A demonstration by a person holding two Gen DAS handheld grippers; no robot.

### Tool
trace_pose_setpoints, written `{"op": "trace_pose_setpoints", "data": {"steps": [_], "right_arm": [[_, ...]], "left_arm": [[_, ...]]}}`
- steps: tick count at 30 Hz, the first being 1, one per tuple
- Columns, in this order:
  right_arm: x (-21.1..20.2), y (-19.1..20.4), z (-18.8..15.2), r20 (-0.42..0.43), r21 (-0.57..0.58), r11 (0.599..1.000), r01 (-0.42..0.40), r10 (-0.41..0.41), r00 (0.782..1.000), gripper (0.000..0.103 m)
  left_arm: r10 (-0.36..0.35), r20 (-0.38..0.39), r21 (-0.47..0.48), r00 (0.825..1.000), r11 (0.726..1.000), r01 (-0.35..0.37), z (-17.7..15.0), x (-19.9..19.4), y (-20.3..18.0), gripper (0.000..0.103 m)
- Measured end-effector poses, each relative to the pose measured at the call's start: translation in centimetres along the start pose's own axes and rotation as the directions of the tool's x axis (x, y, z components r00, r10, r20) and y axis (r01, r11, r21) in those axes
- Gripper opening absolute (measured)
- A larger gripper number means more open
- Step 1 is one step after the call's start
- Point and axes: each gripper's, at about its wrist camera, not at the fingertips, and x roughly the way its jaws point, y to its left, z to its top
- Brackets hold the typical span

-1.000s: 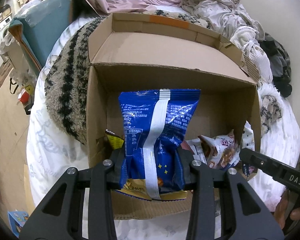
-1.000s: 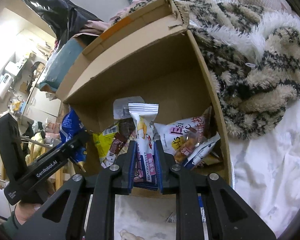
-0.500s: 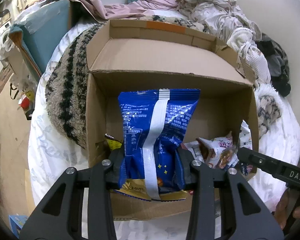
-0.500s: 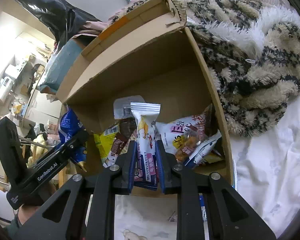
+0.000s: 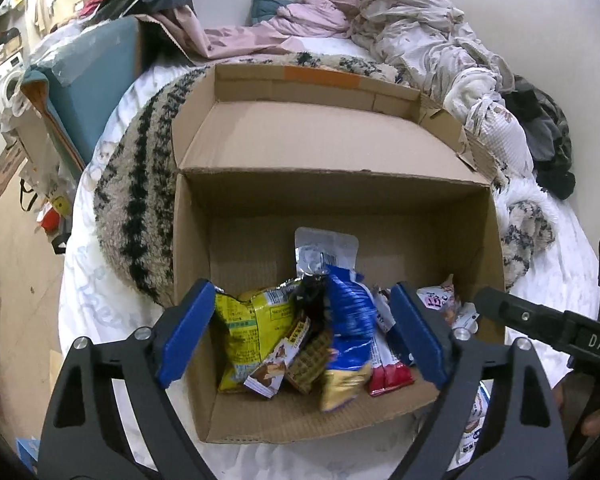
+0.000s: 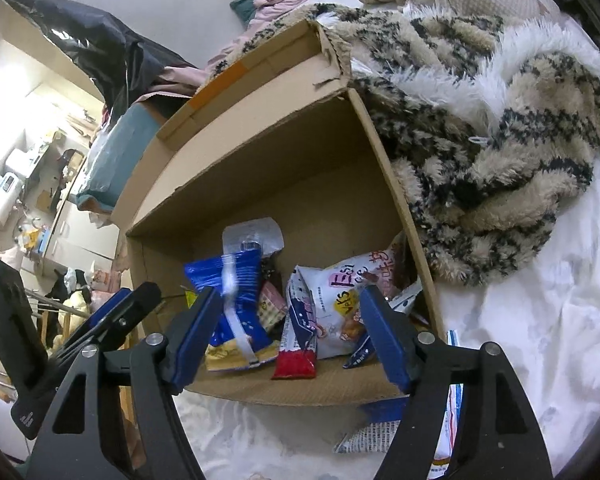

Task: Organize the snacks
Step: 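Open both tools to drop the snacks into the box, then withdraw both tools from the box toward the remaining snacks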

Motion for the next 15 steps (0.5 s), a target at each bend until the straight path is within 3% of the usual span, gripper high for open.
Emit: {"op": "trace_pose_setpoints", "data": {"steps": [4,15], "right_arm": [[-0.2,0.0,0.1,0.003,-0.004,1.0,0.006,-0.006,1.0,0.075],[-1.0,-0.2,-0.3,0.009,0.003,0.999,0.037,-0.037,0.999,0.075]], "left_arm": [[-0.002,-0.01,-0.01,1.0,1.0,0.001,-0.2,-0.1,0.3,0.087],[0.033,0.066,-0.016,0.997,0.999,-0.032,-1.0,-3.0,1.3,0.087]]}}
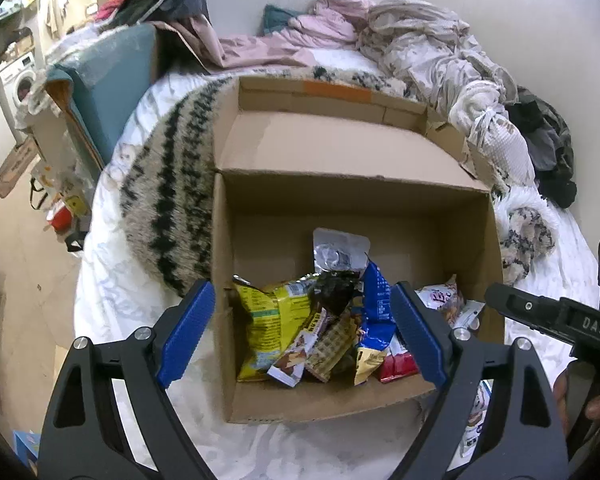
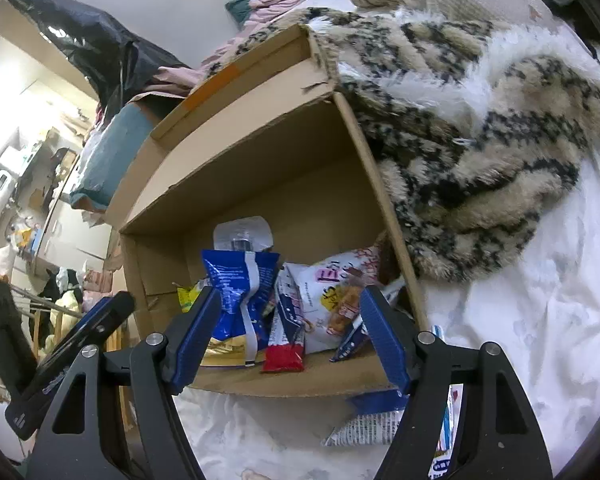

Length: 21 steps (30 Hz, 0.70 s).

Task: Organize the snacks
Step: 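Withdraw both tools from the box toward the remaining snacks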

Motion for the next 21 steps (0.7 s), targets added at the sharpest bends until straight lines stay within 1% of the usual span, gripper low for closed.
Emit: {"op": "trace_pose_setpoints", "data": {"steps": [2,4,7,9,16,21], "right_arm": [[-0.3,-0.3,-0.2,0.005,0.016,1.0,0.005,-0.005,1.0,0.075],[-0.7,-0.6,-0.3,0.012,0.026,1.0,0.006,-0.007,1.0,0.075],[-1.6,-0.8,-0.7,0.019,0.041,0.999,0.008,-0.008,1.0,0.075],[-2.2,-0.8,-0.9,0.024,0.053,0.999,-0.007,0.006,1.0,0.075],[-4.4,-0.9,-2.1,0.044,0.056,0.998,-0.002,0.0,0.999,0.075],[-5.4,-2.1,-3.5,0.044,0.11,0.994,-0.004,-0.001,0.999,0.075]], "left_arm": [[0.016,0.035,-0.006,0.999,1.0,-0.016,-0.2,-0.9,0.3,0.087],[0.024,0.044,-0.013,0.999,1.0,-0.024,-0.5,-1.5,0.7,0.087],[0.027,0.035,-0.034,0.999,0.999,-0.025,-1.2,-2.1,1.4,0.087],[0.027,0.022,-0.046,0.999,0.999,-0.026,-1.8,-2.4,1.7,0.087],[0.024,0.007,-0.022,1.0,0.999,-0.024,-3.9,-3.9,1.2,0.087],[0.016,-0.001,-0.021,1.0,1.0,-0.016,-5.4,-4.8,1.0,0.087]]}}
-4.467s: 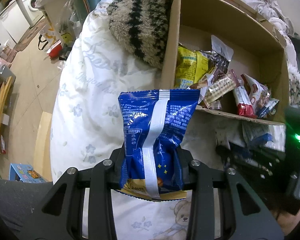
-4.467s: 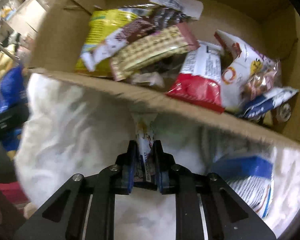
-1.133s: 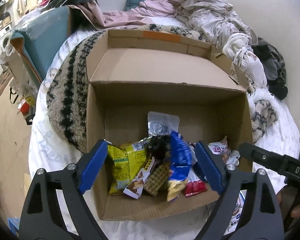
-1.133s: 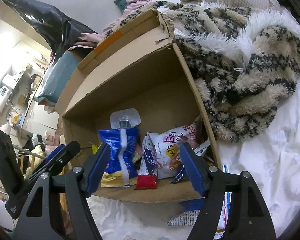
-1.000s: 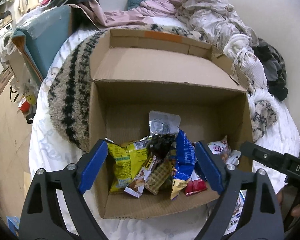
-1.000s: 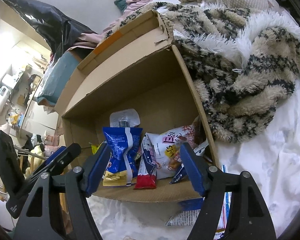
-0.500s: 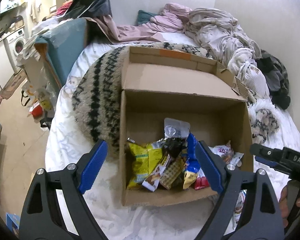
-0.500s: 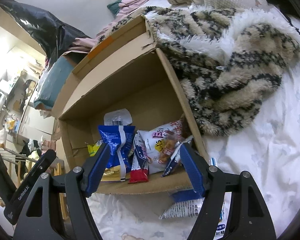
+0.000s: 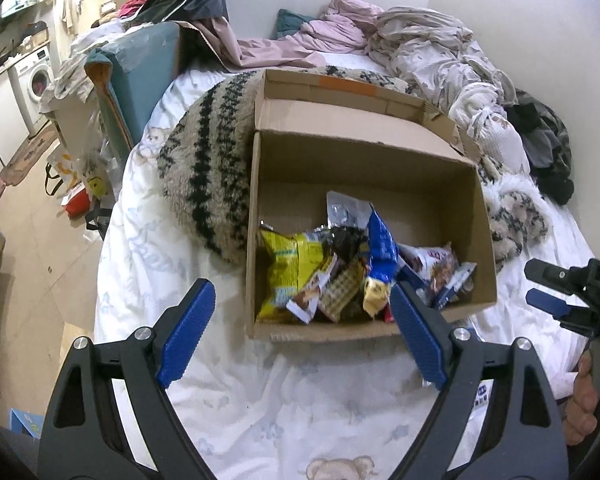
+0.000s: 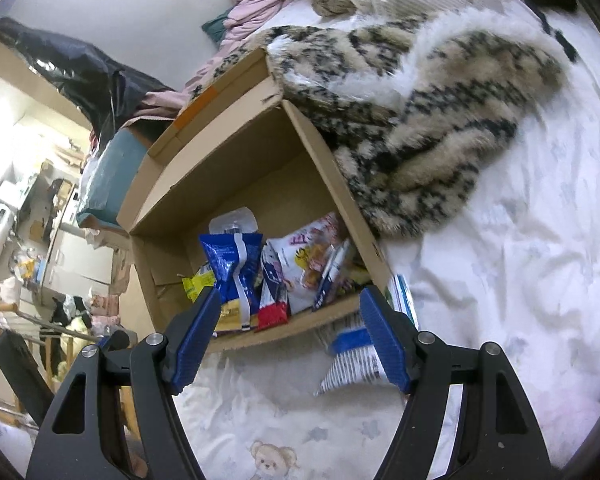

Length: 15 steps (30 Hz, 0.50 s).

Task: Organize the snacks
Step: 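Withdraw both tools from the box toward the remaining snacks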

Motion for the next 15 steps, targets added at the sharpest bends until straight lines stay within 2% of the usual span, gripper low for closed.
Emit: {"op": "trace_pose_setpoints", "data": {"steps": [6,15], "right_arm": [[-1.1,-1.2,-1.1,0.005,0.01,0.999,0.032,-0.032,0.999,0.075],[-3.2,-5.5,-2.5,-0.014,0.078,0.991,0.106,-0.105,0.994,0.075]], "left_arm": [[-0.016,-0.022,-0.002,1.0,1.0,0.015,-1.5,-0.6,-0.3,0.087],[-0.039,-0.049,0.024,0.998,0.999,0.041,-2.7,-0.4,-1.7,0.087]]}}
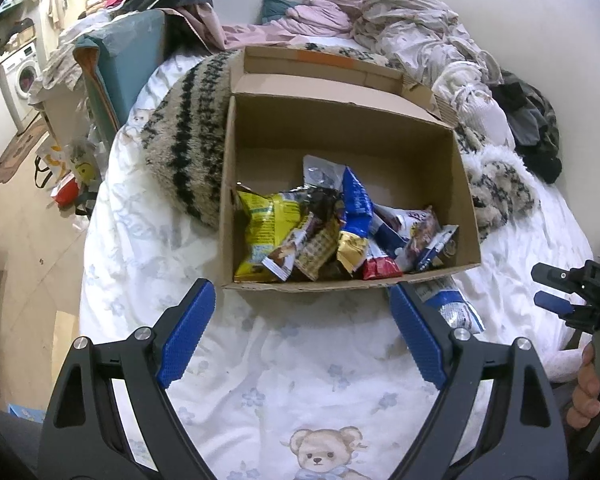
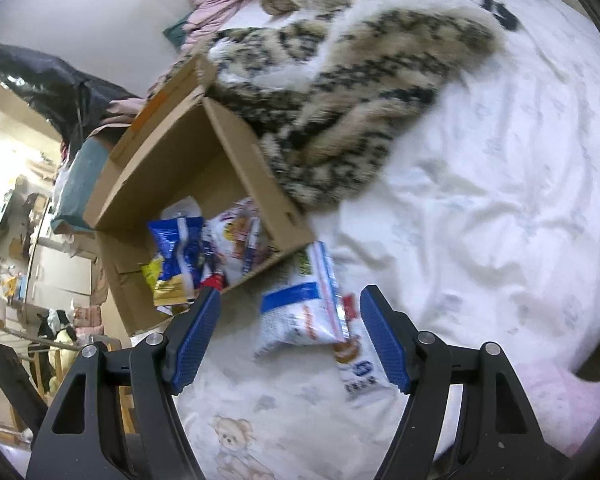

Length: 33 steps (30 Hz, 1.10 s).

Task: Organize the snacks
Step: 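Withdraw both tools from the box toward the remaining snacks, then grasp the white-and-blue chip bag with the right tool while the left grasps the red-and-white FOOD bar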

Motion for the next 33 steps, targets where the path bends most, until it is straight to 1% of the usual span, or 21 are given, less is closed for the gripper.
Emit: {"op": "trace_pose_setpoints", "data": {"steps": [4,7,9,14,16,17,18,20,26,27,28,29,30,31,32,33], "right_arm": [[-0.1,-1.4,0.0,-0.003,0.05,0.999,0.007,-0.007,1.0,0.075],[0.5,-1.7,0.1,-0.028,0.051,0.998,0.033,-0.031,0.999,0.075],[1.0,-2.1,0.1,-0.047,0.065,0.997,0.037,-0.033,0.998,0.075],[3.0,-2.8,-0.3,-0.126,0.071,0.992,0.105,-0.096,0.987,0.075],[4.3,-2.9,-0.3,-0.159,0.081,0.991,0.103,-0.089,0.983,0.075],[5.1,-2.8,-0.2,-0.181,0.085,0.992,0.095,-0.079,0.98,0.077],[6.0,-2.6,-0.1,-0.203,0.085,0.992,0.089,-0.07,0.977,0.083],[8.3,-1.5,0.1,-0.259,0.048,0.995,0.083,-0.067,0.963,0.089],[14.0,0.9,0.1,-0.319,-0.094,0.988,0.122,-0.146,0.936,0.089],[14.6,1.2,0.0,-0.33,-0.114,0.986,0.121,-0.153,0.931,0.086],[14.9,1.6,-0.2,-0.336,-0.142,0.983,0.117,-0.159,0.928,0.079],[15.0,2.2,-0.6,-0.342,-0.177,0.98,0.09,-0.147,0.928,0.066],[14.8,2.7,-0.8,-0.345,-0.189,0.979,0.07,-0.133,0.929,0.061],[14.4,3.1,-0.9,-0.343,-0.193,0.979,0.058,-0.123,0.931,0.058],[13.7,3.5,-1.1,-0.346,-0.197,0.98,0.024,-0.093,0.934,0.055],[13.1,3.7,-1.4,-0.348,-0.197,0.98,0.003,-0.073,0.935,0.05]], "left_arm": [[0.011,-0.005,0.019,1.0,1.0,-0.011,-0.2,0.3,-0.3,0.087],[0.009,-0.019,0.003,1.0,1.0,-0.009,-0.3,0.6,0.0,0.087],[0.004,-0.028,-0.01,1.0,1.0,-0.004,-0.3,0.8,0.2,0.087],[-0.011,-0.074,-0.005,0.997,1.0,0.011,-0.6,1.7,-0.3,0.087],[-0.021,-0.08,-0.008,0.997,1.0,0.02,-0.5,1.9,-0.5,0.087],[-0.025,-0.081,-0.011,0.996,1.0,0.024,-0.5,1.9,-0.5,0.087],[-0.029,-0.083,-0.011,0.996,1.0,0.028,-0.5,2.0,-0.6,0.087],[-0.032,-0.087,-0.008,0.996,0.999,0.031,-0.5,2.2,-0.7,0.087],[-0.017,-0.106,-0.002,0.994,1.0,0.017,-0.7,2.7,-0.4,0.087],[-0.019,-0.11,-0.007,0.994,1.0,0.019,-0.7,2.7,-0.3,0.087],[-0.022,-0.112,-0.012,0.993,1.0,0.02,-0.7,2.7,-0.2,0.087],[-0.025,-0.114,-0.02,0.993,1.0,0.023,-0.6,2.8,-0.1,0.087],[-0.029,-0.114,-0.026,0.993,0.999,0.026,-0.5,2.8,-0.1,0.087],[-0.035,-0.114,-0.032,0.993,0.999,0.032,-0.4,2.8,-0.1,0.087],[-0.043,-0.114,-0.038,0.993,0.999,0.039,-0.3,2.8,-0.1,0.087],[-0.048,-0.114,-0.039,0.992,0.998,0.044,-0.2,2.8,-0.2,0.087]]}}
